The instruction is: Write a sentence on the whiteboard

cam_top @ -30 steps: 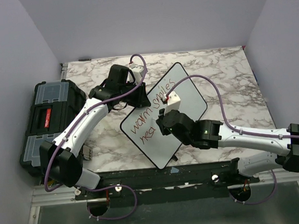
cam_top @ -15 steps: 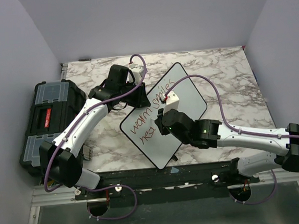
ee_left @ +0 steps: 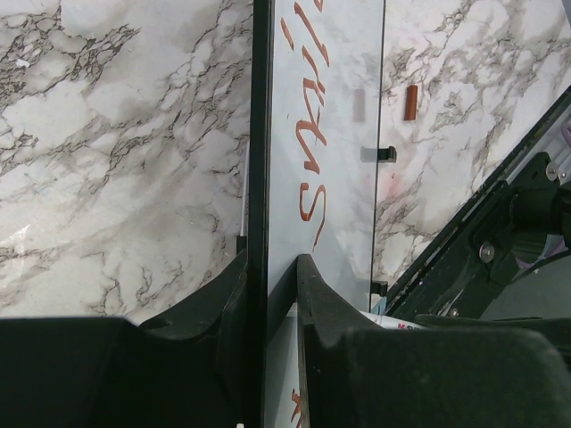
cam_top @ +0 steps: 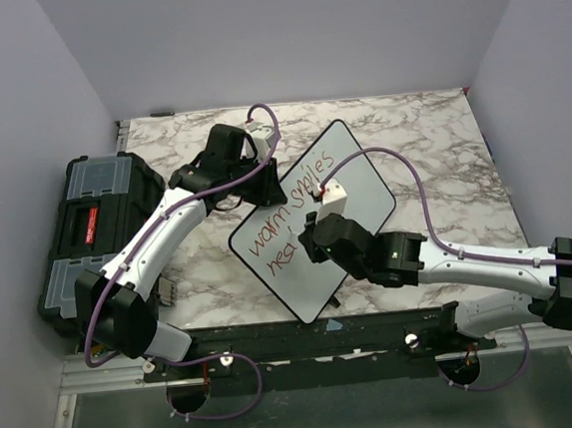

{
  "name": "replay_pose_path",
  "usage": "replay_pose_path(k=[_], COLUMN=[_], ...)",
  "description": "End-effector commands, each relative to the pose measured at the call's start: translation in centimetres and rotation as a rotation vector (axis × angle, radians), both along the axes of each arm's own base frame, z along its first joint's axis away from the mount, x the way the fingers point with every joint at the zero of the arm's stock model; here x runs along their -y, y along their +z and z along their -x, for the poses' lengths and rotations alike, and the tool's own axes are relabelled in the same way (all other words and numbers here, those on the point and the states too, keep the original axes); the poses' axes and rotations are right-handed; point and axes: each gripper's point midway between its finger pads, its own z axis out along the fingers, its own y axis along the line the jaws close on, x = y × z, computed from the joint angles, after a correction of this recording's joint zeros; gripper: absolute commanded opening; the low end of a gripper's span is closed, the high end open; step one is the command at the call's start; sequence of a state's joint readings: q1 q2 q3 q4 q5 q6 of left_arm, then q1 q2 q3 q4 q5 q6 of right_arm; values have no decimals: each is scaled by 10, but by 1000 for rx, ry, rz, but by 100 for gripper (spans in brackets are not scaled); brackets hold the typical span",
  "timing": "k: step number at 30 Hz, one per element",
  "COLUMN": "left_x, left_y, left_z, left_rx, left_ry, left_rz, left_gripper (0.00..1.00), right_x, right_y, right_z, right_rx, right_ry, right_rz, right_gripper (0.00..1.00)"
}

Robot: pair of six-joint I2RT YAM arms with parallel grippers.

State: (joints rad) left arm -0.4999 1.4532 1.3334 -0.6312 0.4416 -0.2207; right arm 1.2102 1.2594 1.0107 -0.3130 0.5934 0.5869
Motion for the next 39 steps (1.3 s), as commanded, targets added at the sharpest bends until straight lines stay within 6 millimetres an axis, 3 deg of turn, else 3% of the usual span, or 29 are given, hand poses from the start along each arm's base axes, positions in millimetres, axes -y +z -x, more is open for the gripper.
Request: replay_pose_path(k=[1, 24, 39], left_x=[-12, -13, -13], left_y=[1, 3, 3], left_z=[0, -1, -2], left_rx=[74, 81, 82], left_ry=[-1, 1, 2], left_rz=[-69, -70, -72], left_gripper=[0, 0, 0], right_x=[7, 19, 30], right_y=[-32, -66, -65], right_z=[11, 25, 24], right_rx=[-82, -169, -159], right_ry=[12, 2, -37], right_rz=[40, 54, 57], right_gripper=[1, 1, 1])
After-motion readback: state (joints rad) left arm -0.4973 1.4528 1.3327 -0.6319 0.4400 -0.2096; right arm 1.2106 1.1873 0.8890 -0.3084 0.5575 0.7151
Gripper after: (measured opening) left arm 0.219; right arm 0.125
